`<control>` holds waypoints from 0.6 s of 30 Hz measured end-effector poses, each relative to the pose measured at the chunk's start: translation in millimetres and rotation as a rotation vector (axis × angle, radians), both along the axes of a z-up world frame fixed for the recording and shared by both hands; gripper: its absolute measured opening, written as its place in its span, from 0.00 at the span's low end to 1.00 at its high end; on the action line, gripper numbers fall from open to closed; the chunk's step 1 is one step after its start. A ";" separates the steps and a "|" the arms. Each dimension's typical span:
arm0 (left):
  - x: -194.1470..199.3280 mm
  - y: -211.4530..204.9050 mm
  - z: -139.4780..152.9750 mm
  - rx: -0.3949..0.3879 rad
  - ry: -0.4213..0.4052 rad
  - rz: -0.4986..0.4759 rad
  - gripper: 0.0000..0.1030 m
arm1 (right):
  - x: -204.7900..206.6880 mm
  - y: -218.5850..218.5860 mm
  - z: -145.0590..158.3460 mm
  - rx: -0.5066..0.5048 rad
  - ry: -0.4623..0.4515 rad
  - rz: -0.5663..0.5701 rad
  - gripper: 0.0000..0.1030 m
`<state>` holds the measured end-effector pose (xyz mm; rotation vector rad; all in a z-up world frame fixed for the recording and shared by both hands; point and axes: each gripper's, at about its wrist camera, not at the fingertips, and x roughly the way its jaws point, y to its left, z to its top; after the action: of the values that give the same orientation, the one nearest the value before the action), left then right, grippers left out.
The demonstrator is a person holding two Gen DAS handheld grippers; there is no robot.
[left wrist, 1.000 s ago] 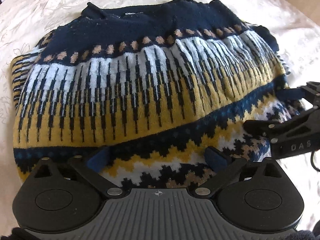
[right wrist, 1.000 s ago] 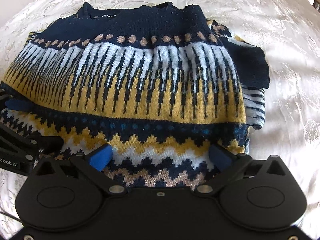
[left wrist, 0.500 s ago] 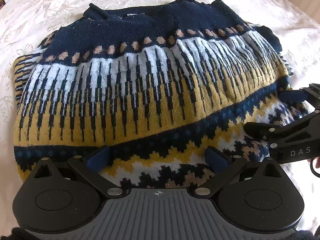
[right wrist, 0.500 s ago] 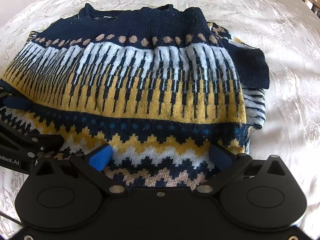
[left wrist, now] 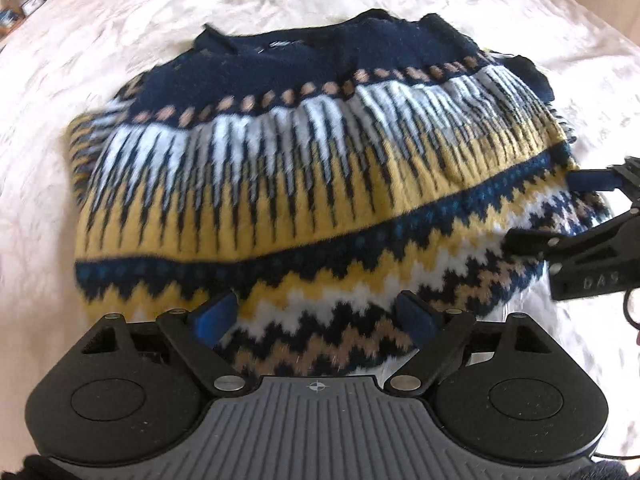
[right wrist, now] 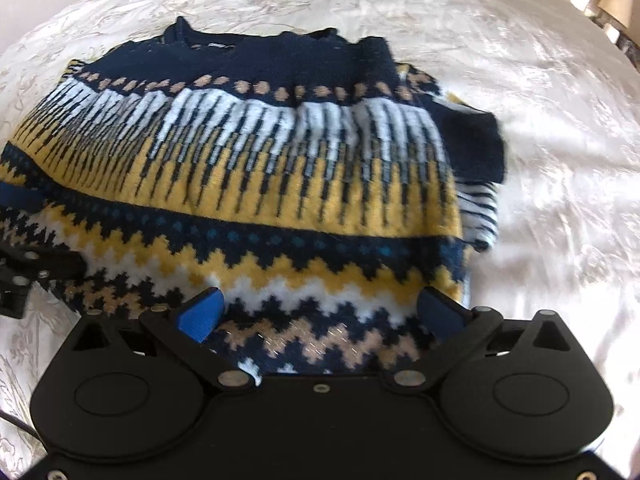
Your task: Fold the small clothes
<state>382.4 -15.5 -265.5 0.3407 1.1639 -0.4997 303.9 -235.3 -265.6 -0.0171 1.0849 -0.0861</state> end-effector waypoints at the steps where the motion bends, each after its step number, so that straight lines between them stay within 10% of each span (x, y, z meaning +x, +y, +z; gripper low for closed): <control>1: -1.2 3.9 -0.8 -0.002 0.004 0.009 0.85 | -4.3 -1.2 1.5 -0.002 0.001 -0.008 0.99; 18: -31.0 25.2 18.1 -0.049 -0.028 0.012 0.83 | -72.7 -7.2 54.3 -0.009 0.024 -0.206 0.99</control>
<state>351.4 9.7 -247.5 0.2972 1.1241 -0.5111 231.3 -242.5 -211.3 0.0857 1.1079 -0.2772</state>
